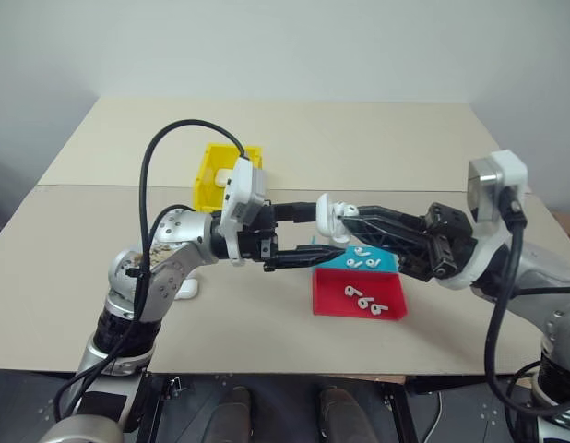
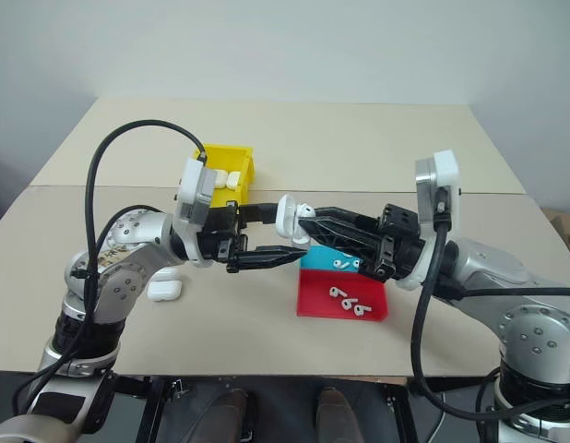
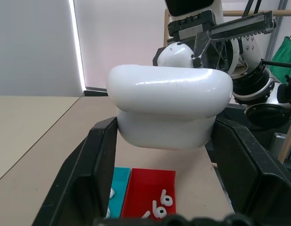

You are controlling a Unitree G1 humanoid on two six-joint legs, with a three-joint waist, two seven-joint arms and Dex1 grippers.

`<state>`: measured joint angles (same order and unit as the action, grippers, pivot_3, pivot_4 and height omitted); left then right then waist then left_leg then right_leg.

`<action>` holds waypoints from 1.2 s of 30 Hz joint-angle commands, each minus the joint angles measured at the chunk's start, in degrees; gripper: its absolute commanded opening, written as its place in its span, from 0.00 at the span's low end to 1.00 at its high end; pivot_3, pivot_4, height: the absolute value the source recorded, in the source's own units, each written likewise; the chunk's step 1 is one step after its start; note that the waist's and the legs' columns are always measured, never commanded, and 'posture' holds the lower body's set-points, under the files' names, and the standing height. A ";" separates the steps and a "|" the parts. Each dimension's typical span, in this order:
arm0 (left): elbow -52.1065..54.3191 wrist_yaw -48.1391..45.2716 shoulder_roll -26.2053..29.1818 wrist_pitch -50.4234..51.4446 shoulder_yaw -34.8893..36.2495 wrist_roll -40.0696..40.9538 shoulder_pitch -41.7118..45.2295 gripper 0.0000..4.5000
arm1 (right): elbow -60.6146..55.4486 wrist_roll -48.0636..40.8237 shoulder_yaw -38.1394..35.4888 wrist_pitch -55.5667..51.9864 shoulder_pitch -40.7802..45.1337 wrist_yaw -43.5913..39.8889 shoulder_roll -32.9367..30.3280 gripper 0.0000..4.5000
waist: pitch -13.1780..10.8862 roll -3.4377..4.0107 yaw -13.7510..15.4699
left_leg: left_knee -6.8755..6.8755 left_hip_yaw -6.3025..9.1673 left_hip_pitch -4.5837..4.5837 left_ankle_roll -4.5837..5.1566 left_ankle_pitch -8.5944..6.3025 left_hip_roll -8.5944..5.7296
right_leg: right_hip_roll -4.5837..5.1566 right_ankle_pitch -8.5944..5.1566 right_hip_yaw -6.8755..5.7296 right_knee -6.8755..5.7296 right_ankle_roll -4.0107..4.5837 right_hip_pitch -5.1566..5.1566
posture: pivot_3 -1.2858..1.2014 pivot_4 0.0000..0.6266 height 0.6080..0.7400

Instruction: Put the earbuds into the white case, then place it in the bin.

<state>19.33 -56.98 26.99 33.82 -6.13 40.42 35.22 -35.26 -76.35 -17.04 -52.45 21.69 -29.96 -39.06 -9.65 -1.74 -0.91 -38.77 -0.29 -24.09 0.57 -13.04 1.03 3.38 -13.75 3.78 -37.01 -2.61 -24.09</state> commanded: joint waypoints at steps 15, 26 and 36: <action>-0.33 -0.77 -1.06 -1.89 0.43 -0.46 1.63 0.62 | -2.81 4.77 3.81 3.98 -1.87 -3.74 -5.49 0.14 | 0.00 0.00 0.08 | -0.01 -0.01 -0.01 0.00 0.00 -0.01 | 0.00 0.00 0.00 0.01 0.00 0.00 | 0.52 0.24 1.00; -1.56 -1.19 -2.15 -2.42 0.19 -1.84 2.00 0.62 | -3.37 6.38 4.84 4.79 -2.35 -5.00 -6.76 0.14 | 0.00 0.00 0.09 | -0.01 0.00 -0.01 0.00 0.00 -0.01 | 0.01 0.00 0.00 0.01 0.00 0.00 | 0.52 0.24 1.00; -2.04 -1.56 -2.51 -2.72 0.33 -2.41 2.21 0.62 | -3.51 6.66 4.83 5.28 -2.60 -5.26 -7.61 0.81 | 0.00 0.00 0.09 | -0.02 0.00 -0.01 0.00 0.00 -0.01 | 0.01 0.00 0.00 0.01 0.00 0.00 | 0.52 0.24 1.00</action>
<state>15.03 -58.06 25.25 33.47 -7.56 36.90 35.36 -38.00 -69.89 -12.27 -47.26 19.44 -35.02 -45.83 -9.65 -1.75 -0.82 -38.79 -0.29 -24.10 0.57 -13.04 1.02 3.39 -13.75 3.78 -37.00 -2.61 -24.08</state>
